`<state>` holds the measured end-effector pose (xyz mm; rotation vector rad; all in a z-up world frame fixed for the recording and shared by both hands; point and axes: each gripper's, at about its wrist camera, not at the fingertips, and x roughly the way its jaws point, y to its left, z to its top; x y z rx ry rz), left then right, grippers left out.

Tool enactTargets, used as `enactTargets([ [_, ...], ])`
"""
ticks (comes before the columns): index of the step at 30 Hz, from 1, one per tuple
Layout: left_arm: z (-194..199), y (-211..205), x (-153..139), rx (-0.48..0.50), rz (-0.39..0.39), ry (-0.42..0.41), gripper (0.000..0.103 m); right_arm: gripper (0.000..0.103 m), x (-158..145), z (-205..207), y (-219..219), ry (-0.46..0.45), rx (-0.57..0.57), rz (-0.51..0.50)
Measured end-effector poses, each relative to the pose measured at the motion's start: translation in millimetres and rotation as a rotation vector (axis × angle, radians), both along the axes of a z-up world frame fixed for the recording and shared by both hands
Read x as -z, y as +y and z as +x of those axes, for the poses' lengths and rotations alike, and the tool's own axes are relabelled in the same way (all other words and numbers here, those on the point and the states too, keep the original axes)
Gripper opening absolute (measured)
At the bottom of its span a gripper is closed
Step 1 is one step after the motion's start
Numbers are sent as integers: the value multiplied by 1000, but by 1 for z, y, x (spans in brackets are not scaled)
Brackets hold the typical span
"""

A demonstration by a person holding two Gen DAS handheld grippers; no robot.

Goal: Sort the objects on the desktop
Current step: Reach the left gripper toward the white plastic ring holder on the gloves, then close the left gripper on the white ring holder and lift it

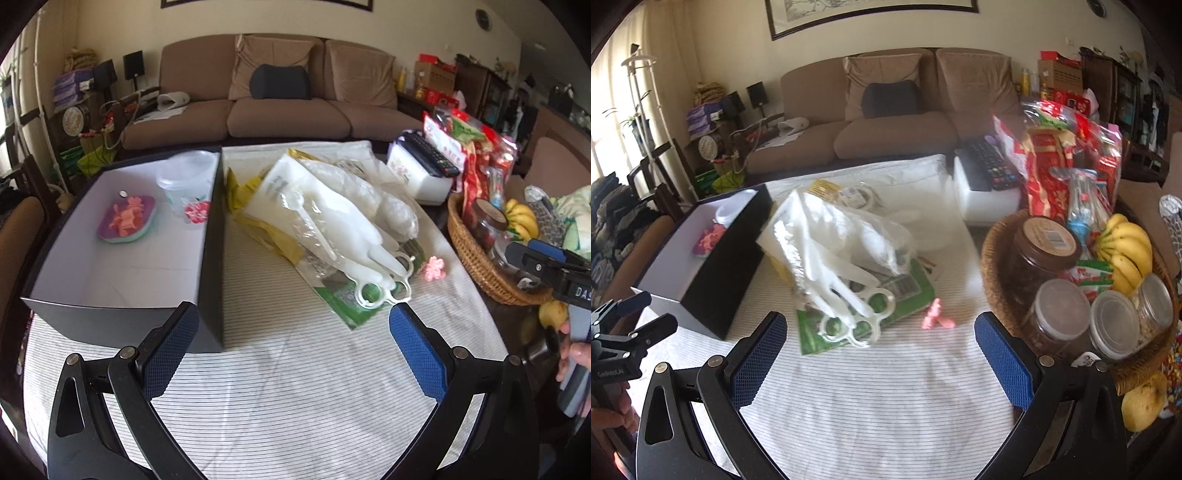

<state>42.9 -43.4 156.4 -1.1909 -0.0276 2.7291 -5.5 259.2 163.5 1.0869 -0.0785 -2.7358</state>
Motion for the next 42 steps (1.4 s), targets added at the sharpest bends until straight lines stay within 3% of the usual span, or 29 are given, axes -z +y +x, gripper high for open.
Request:
enactTargets([
  [6,-16,45,37,69,-2,-24,103,100,35,-5,39,-8,61,-60],
  [10,-27,61,57,102,-19,-37,103,70,58,-17,30,-23,3,-32],
  [13,-38,68,71,110,-29,-43,103,55,79,-36,20,-62,-24,-9],
  [16,-51,70,83,124,-1,-63,103,46,99,-57,16,-95,-28,6],
  [21,-70,81,100,148,-13,-68,102,42,119,-88,12,-110,-27,56],
  [23,-75,87,105,161,-25,-63,102,30,125,-99,11,-112,-35,64],
  [24,-78,90,108,166,-36,-62,102,16,129,-103,11,-120,-40,61],
  [26,-82,96,114,170,-65,-62,99,12,135,-108,13,-129,-38,56],
  [28,-88,101,120,176,-89,-70,86,12,136,-110,17,-124,-31,45],
  [30,-93,104,128,188,-88,-91,51,11,136,-111,21,-131,-26,24],
  [32,-94,105,134,201,-55,-100,36,9,134,-109,24,-131,-23,15],
  [37,-89,98,131,189,5,-96,34,9,120,-100,25,-98,-35,9],
  [38,-86,95,129,188,21,-98,27,9,116,-98,26,-91,-38,-6],
  [39,-84,91,127,183,29,-103,10,9,112,-95,27,-85,-41,-25],
  [40,-82,87,125,182,42,-113,3,9,109,-93,27,-82,-45,-42],
  [42,-75,76,120,181,71,-130,2,9,103,-89,25,-75,-59,-67],
])
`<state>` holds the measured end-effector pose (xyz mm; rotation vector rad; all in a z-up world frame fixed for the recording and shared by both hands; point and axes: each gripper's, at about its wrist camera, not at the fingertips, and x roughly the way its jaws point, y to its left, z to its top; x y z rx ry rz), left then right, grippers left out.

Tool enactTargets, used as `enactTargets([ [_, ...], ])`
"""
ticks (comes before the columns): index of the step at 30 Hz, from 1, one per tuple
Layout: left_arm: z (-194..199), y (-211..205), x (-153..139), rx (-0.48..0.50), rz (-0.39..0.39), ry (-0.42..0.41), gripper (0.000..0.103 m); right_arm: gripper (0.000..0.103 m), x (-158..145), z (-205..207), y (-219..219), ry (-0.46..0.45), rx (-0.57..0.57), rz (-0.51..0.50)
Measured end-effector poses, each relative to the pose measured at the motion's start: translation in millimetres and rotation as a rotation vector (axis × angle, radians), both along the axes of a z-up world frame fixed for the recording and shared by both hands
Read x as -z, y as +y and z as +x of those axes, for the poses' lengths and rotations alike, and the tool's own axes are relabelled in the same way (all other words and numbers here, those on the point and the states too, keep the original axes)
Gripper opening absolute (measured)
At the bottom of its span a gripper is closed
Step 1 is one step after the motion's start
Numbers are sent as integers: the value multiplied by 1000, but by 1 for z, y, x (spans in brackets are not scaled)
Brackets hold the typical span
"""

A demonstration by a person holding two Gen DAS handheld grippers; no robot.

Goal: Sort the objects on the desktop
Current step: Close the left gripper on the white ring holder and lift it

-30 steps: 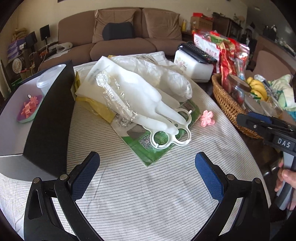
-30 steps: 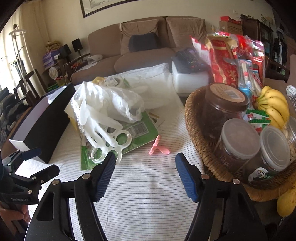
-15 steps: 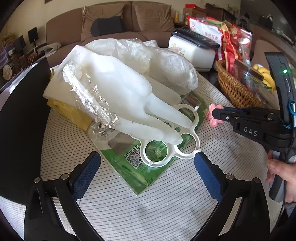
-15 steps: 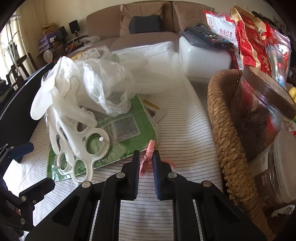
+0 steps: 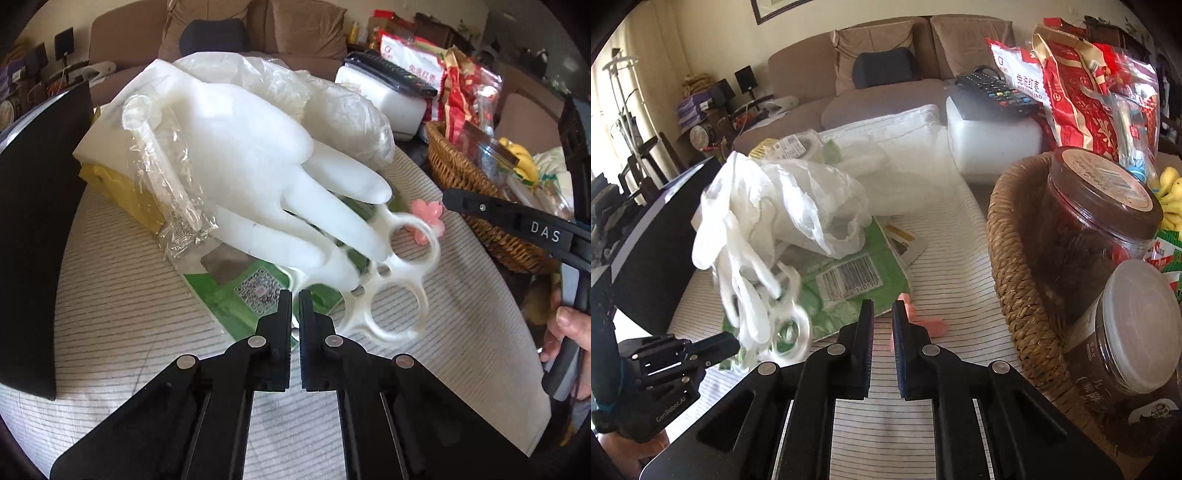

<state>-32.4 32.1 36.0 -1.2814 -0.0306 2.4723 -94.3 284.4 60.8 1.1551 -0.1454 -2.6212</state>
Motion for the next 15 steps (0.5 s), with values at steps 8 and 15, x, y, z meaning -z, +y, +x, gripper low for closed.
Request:
enactTargets([
  [8,35,-27,-19,11,-34,-21,2,9,-15,17,-13,1,-33,-24],
  [15,32,-13,-10,16,-11,-14,49,13,-5,20,9,-35,39,-16],
])
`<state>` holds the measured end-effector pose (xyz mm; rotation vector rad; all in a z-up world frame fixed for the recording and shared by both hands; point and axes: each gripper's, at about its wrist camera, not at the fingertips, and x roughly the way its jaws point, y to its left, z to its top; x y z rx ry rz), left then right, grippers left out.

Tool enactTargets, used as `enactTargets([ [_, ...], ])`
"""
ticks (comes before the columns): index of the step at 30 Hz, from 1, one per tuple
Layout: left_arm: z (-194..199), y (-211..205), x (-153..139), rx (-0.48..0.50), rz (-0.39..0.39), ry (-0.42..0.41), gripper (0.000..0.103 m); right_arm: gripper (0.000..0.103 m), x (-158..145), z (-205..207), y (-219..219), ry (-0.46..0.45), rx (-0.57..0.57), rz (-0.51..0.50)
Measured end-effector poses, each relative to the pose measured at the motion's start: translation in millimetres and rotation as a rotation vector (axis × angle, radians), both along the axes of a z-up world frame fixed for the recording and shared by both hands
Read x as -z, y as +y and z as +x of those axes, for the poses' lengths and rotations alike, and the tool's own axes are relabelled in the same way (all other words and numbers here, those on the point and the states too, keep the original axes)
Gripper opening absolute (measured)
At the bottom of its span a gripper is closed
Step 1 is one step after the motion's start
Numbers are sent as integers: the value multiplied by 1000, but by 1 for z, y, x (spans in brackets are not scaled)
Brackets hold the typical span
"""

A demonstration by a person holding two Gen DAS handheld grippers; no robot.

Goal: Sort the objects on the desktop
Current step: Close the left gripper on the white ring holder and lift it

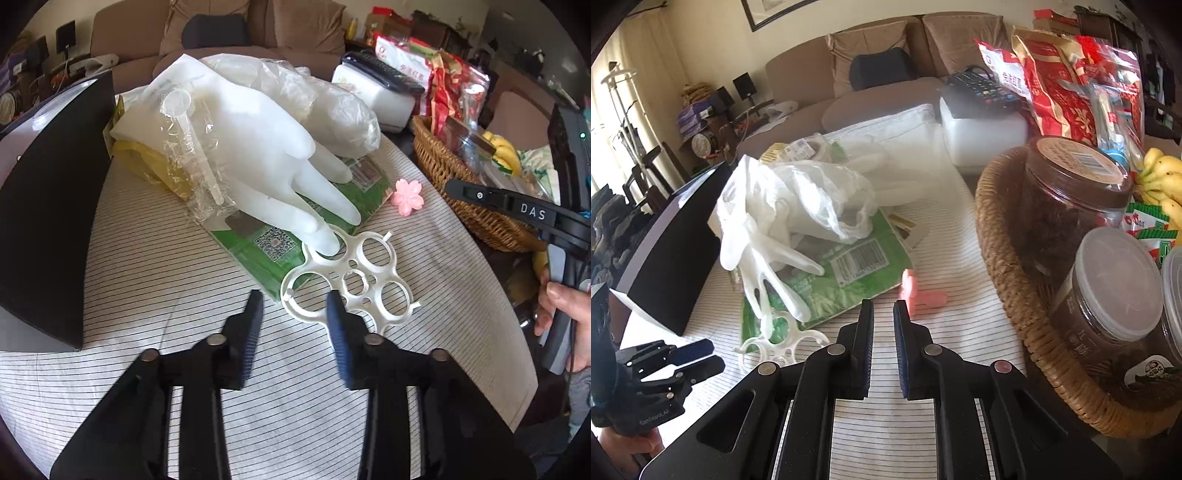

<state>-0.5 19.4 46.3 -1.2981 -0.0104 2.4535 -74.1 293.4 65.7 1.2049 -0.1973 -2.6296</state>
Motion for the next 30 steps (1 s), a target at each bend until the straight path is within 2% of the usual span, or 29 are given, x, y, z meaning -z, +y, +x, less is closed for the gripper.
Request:
enactTargets([
  [2,-5,4,8,-2,-5,-14,49,14,7,-3,5,-15,13,14],
  [3,-9,5,12,-3,1,-32,49,21,11,-6,6,-20,18,25],
  [4,-12,6,16,-5,7,-49,49,22,15,-8,7,-18,20,36],
  [8,-20,9,25,-9,5,-65,49,28,18,-20,-8,19,-6,94],
  [10,-23,10,27,-15,2,-58,49,39,20,-28,-20,23,-25,138],
  [14,-26,10,27,-12,0,-54,47,39,32,-41,-32,-10,-39,164],
  [15,-26,10,26,-12,-1,-49,41,36,35,-44,-33,-21,-41,160],
  [18,-26,5,23,-22,20,-46,35,8,35,-44,-27,-3,-23,168],
  [19,-26,3,22,-22,26,-50,35,8,33,-44,-24,-8,-21,141],
  [20,-26,1,21,-25,32,-50,27,8,31,-42,-19,-8,-15,115],
  [21,-25,-2,19,-31,40,-50,10,7,28,-40,-16,-5,-12,98],
  [24,-24,-17,9,-47,108,-59,10,7,15,-30,-13,18,-29,70],
  [30,-20,-33,-16,-64,160,-26,10,7,-21,-10,-14,88,-72,-34],
])
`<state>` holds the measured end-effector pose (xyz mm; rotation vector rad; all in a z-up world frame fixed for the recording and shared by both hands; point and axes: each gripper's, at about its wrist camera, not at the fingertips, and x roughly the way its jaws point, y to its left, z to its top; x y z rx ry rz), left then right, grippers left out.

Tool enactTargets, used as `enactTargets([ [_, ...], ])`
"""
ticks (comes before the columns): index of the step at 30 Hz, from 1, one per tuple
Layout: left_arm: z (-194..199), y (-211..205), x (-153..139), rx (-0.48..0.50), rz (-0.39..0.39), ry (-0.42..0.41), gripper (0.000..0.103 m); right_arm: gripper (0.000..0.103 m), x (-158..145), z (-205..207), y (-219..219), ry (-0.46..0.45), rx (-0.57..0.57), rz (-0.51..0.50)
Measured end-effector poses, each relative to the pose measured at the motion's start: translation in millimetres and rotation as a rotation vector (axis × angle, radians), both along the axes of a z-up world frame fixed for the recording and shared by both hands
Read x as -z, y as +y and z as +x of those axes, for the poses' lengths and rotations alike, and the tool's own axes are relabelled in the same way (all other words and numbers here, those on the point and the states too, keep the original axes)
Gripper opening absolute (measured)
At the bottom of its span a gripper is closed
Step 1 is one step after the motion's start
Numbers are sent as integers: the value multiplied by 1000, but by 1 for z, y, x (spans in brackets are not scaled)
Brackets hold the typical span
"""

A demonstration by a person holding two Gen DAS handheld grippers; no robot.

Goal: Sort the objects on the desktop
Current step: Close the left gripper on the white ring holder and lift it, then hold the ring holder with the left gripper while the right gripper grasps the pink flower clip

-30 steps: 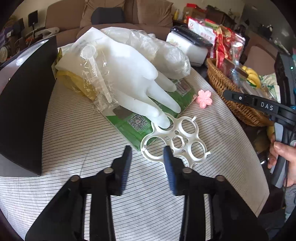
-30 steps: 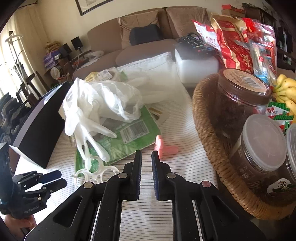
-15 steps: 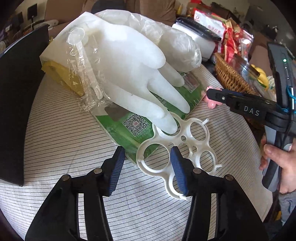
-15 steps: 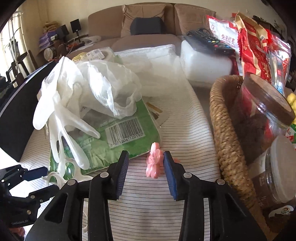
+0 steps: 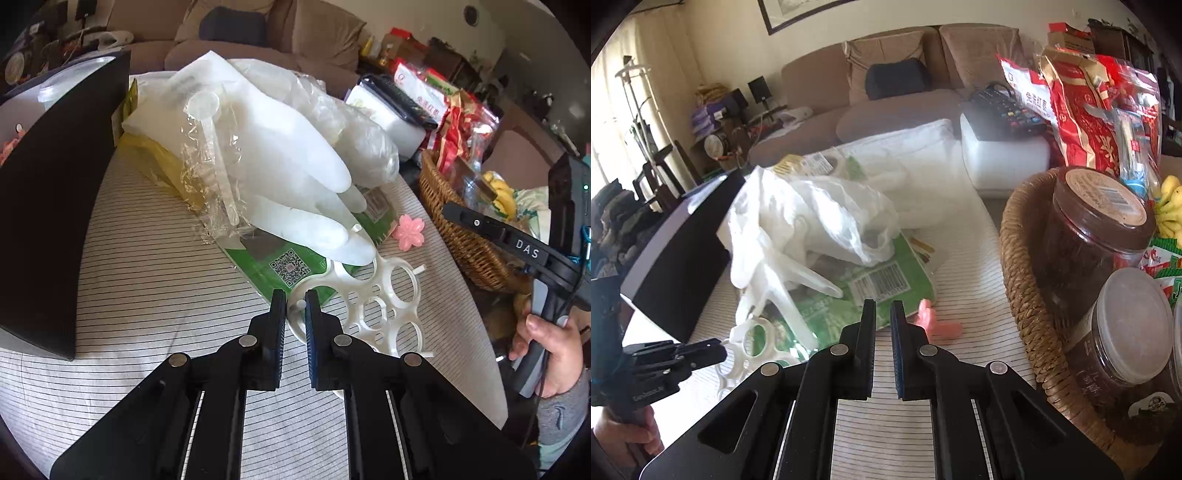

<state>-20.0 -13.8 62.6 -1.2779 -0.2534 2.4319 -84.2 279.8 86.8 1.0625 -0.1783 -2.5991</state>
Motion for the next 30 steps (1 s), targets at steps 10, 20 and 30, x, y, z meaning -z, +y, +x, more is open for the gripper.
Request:
enactTargets([
  [10,21,-61,-71,-81,12,186,10,7,-53,12,-30,129,-54,-13],
  [20,14,-104,-67,-102,101,149,10,31,27,-32,-6,-99,154,138],
  [30,19,-111,-62,-97,104,139,10,10,61,-53,-18,-116,164,253],
])
